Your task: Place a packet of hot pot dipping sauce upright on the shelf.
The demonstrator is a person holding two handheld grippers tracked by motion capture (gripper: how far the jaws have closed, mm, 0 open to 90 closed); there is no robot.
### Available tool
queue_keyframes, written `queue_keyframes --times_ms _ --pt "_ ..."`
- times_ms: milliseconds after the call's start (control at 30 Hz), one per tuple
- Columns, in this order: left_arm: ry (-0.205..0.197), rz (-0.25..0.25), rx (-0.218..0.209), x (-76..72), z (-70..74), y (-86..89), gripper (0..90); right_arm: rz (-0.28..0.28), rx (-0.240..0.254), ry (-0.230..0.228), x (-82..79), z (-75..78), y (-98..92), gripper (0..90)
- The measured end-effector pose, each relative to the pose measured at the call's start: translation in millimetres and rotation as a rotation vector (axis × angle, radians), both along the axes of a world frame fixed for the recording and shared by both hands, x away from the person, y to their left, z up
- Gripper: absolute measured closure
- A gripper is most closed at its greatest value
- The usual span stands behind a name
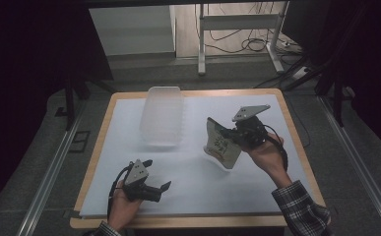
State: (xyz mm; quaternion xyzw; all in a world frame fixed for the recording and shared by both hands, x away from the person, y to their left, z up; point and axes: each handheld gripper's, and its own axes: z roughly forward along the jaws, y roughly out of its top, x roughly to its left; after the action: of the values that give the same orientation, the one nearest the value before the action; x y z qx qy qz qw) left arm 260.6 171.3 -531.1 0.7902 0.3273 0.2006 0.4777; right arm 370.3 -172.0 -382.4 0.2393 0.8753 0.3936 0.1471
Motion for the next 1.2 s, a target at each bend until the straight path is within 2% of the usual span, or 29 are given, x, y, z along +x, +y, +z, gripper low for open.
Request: queue_keyframes --times_ms 500,1033,1200 --pt "0.002 -0.007 0.001 -0.3 0.3 0.1 0.0 0.041 0.025 -0.016 20.9 18.9 8.5 89.4" --pt "0.001 -0.011 -0.008 -0.7 0.7 0.7 0.0 0.109 0.054 -0.017 43.9 31.5 38.4 89.4" --pt "-0.004 -0.024 -0.016 -1.1 0.9 0.5 0.0 0.133 0.048 -0.019 49.7 35.7 51.4 89.4"
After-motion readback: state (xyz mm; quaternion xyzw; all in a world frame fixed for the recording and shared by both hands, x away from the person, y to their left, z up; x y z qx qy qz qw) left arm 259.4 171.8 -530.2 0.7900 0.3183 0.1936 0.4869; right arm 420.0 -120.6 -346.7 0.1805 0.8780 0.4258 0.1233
